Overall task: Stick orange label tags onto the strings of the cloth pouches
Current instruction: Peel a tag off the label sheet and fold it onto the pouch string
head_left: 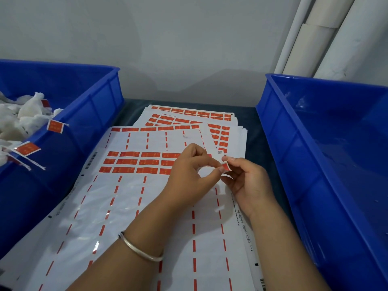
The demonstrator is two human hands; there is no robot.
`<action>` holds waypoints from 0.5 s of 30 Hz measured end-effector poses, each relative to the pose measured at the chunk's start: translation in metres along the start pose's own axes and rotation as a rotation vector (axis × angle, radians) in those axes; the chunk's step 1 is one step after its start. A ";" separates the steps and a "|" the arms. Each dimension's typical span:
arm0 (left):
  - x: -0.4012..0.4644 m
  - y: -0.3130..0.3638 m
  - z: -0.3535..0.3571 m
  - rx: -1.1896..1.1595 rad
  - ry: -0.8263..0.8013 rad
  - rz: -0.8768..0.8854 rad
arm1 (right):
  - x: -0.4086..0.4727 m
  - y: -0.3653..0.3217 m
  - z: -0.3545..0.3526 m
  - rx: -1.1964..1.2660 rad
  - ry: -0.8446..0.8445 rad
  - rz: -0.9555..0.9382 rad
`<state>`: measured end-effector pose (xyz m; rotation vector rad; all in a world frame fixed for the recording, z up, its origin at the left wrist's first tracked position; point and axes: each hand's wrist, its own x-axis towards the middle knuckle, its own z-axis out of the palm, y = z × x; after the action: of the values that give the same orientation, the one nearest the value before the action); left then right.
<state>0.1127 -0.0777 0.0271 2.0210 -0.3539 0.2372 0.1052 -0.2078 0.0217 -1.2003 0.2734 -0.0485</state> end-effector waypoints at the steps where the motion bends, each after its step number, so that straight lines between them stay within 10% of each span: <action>1: 0.000 -0.001 -0.001 0.020 0.002 0.010 | 0.000 0.000 0.000 -0.012 0.001 -0.005; 15: 0.000 -0.005 0.001 0.054 -0.015 -0.006 | 0.001 0.001 0.002 -0.013 -0.067 -0.050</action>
<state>0.1147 -0.0764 0.0227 2.0776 -0.3549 0.2301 0.1065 -0.2061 0.0209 -1.2190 0.1857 -0.0497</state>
